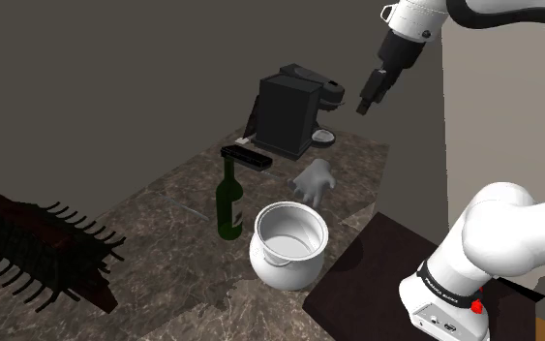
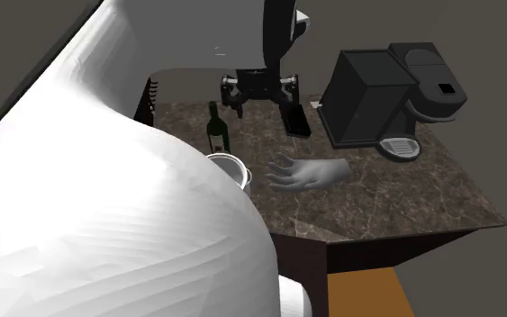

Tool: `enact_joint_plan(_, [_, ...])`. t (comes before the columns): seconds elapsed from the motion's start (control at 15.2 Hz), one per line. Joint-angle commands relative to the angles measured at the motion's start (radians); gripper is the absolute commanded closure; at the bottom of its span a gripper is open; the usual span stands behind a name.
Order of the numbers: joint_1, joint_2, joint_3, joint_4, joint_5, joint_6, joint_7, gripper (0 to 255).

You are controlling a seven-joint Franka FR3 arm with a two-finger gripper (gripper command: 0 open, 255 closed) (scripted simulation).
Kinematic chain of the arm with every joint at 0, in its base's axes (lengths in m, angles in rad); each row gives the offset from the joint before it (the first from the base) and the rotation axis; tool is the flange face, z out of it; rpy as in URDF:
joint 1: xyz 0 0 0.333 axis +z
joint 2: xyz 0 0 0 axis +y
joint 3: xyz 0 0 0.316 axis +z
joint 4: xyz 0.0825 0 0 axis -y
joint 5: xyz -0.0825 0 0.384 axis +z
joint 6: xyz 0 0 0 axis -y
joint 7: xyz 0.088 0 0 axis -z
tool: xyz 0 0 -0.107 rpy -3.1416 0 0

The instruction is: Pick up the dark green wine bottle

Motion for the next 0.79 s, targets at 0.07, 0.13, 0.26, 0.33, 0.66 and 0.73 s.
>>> enact_joint_plan(0.07, [0.004, 0.030, 0.009, 0.003, 0.006, 0.023, 0.007, 0])
enact_joint_plan(0.13, [0.008, 0.060, 0.018, 0.006, 0.012, 0.045, 0.015, 0])
enact_joint_plan(0.26, [0.015, 0.123, 0.037, 0.018, 0.022, 0.088, 0.029, 0])
enact_joint_plan(0.33, [0.019, 0.156, 0.046, 0.025, 0.027, 0.109, 0.036, 0])
enact_joint_plan(0.66, [0.033, 0.325, 0.092, 0.079, 0.041, 0.204, 0.071, 0])
enact_joint_plan(0.73, [0.035, 0.360, 0.102, 0.093, 0.043, 0.220, 0.078, 0])
